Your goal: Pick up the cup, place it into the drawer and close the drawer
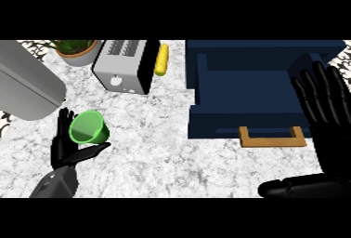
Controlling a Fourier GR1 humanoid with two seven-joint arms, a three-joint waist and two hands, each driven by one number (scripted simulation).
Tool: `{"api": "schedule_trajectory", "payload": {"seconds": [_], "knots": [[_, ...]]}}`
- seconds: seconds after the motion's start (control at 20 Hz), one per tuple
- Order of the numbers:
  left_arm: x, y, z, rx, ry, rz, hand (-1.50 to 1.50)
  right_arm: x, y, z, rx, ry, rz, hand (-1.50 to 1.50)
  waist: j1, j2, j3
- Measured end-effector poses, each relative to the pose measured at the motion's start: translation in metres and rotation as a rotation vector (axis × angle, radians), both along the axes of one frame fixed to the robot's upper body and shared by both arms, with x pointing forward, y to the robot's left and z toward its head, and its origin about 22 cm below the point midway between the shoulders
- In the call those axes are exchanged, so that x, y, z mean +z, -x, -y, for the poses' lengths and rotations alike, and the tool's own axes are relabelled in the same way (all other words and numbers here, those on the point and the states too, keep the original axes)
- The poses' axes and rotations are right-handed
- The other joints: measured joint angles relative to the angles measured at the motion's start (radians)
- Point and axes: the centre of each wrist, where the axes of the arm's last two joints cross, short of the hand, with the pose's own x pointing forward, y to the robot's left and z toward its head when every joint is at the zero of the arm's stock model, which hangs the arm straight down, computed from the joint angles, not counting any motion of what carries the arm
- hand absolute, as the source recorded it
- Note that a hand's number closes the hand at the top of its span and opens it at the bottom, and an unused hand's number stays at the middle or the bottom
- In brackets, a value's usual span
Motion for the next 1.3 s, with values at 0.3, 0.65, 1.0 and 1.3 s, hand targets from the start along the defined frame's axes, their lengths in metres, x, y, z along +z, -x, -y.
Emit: {"api": "schedule_trajectory", "payload": {"seconds": [0.3, 0.65, 1.0, 1.3], "knots": [[-0.004, 0.000, 0.000, -0.007, 0.043, 0.010, -1.50, 0.002, 0.000, 0.000, 0.005, 0.001, 0.000, -1.50, -0.002, 0.001, 0.000], [-0.007, -0.001, 0.002, -0.065, 0.125, 0.016, -1.50, 0.006, -0.006, 0.003, 0.012, -0.003, -0.006, -1.50, -0.004, 0.002, -0.001], [-0.004, -0.006, 0.004, -0.107, 0.174, 0.046, 1.50, 0.002, -0.001, 0.000, 0.013, -0.003, -0.009, -1.50, -0.008, 0.003, -0.001], [-0.003, -0.010, 0.011, -0.097, 0.137, 0.098, 1.50, 0.001, -0.002, 0.004, 0.008, 0.000, -0.003, -1.50, -0.008, 0.004, -0.001]]}}
